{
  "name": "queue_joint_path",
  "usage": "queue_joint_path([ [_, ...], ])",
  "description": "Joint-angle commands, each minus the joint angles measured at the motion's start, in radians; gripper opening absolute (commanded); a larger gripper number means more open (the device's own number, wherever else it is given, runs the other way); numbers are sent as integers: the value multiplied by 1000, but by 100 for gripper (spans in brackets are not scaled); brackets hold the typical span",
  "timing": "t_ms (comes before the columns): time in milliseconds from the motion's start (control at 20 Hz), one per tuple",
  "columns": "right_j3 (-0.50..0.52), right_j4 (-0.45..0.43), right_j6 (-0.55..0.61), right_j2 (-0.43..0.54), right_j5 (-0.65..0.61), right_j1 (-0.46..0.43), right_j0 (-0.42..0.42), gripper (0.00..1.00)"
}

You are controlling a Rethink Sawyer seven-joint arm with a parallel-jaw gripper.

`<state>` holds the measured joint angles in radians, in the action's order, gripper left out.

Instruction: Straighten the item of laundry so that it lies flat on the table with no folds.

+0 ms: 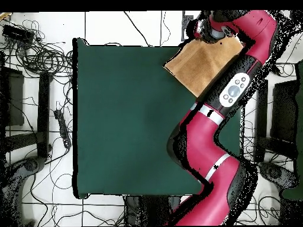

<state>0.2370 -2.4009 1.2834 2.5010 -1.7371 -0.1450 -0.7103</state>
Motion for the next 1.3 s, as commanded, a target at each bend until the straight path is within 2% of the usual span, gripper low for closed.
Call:
queue_joint_path([
  [50, -63, 50, -148, -193, -48, 19, 67, 0],
  [900, -37, 211, -66, -324, -5, 28, 69, 0],
  [1300, -93, 162, -40, -273, 42, 37, 95, 0],
])
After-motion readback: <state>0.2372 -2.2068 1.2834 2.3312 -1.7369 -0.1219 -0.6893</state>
